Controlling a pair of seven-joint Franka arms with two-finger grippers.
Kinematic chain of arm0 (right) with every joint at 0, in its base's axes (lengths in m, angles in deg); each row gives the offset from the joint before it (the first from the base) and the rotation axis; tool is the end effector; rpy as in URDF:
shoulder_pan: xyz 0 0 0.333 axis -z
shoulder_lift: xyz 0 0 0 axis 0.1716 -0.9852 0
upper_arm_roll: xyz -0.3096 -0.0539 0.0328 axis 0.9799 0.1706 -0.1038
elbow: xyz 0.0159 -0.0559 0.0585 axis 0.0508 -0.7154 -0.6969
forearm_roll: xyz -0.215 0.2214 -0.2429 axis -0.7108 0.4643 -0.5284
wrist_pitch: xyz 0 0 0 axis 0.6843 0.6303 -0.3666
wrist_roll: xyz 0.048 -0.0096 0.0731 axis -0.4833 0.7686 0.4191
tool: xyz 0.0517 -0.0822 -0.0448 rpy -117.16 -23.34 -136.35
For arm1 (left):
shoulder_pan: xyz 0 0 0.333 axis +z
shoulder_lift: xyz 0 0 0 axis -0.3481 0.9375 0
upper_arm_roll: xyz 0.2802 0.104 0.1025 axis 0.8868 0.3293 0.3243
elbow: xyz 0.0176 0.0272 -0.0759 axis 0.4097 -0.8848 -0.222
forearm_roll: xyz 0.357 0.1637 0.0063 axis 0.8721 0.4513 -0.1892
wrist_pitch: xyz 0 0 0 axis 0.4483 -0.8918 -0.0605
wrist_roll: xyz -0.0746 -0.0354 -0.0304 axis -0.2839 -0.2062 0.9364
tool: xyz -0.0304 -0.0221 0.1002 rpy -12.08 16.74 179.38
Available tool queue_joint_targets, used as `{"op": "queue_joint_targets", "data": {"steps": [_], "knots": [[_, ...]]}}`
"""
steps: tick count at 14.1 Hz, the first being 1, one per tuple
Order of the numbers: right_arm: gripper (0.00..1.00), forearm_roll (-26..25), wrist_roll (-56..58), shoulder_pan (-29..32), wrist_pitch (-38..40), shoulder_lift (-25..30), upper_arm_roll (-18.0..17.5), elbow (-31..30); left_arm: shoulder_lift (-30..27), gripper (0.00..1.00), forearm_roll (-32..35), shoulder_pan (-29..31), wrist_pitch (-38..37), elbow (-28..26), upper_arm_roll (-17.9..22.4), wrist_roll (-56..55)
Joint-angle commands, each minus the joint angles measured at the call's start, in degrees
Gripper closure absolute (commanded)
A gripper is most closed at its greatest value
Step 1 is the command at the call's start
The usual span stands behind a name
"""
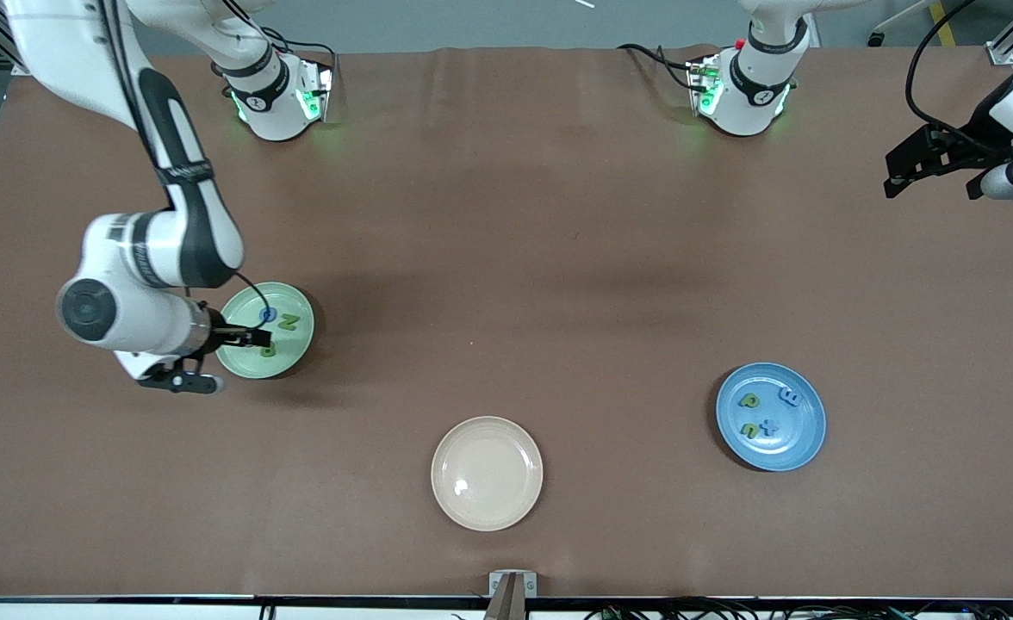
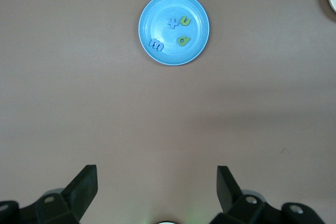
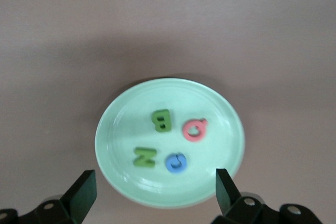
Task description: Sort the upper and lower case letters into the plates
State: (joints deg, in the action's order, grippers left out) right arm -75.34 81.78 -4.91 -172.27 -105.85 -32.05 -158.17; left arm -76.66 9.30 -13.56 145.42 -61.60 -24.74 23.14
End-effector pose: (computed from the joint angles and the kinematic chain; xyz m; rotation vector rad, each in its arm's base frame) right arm 0.6178 0.0410 0.3287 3.1044 -0.1613 -0.3460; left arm 0.5165 -0.0454 0.6523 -3.1259 0.0697 0.0023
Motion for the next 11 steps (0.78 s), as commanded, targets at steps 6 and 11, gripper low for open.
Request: {"op": "queue_joint_targets", "data": {"steps": [6, 11], "knots": [[0.00, -2.5, 7.2, 7.8, 21.7, 0.2, 0.0, 23.5, -0.8, 0.00, 0.6, 0.2, 0.3, -0.5, -0.5, -0.4], [0.00, -2.6, 6.9, 9.4, 21.6, 0.1, -0.1, 26.9, -1.0, 0.00, 0.5, 0.3, 0.3, -0.5, -0.5, -0.4]]}}
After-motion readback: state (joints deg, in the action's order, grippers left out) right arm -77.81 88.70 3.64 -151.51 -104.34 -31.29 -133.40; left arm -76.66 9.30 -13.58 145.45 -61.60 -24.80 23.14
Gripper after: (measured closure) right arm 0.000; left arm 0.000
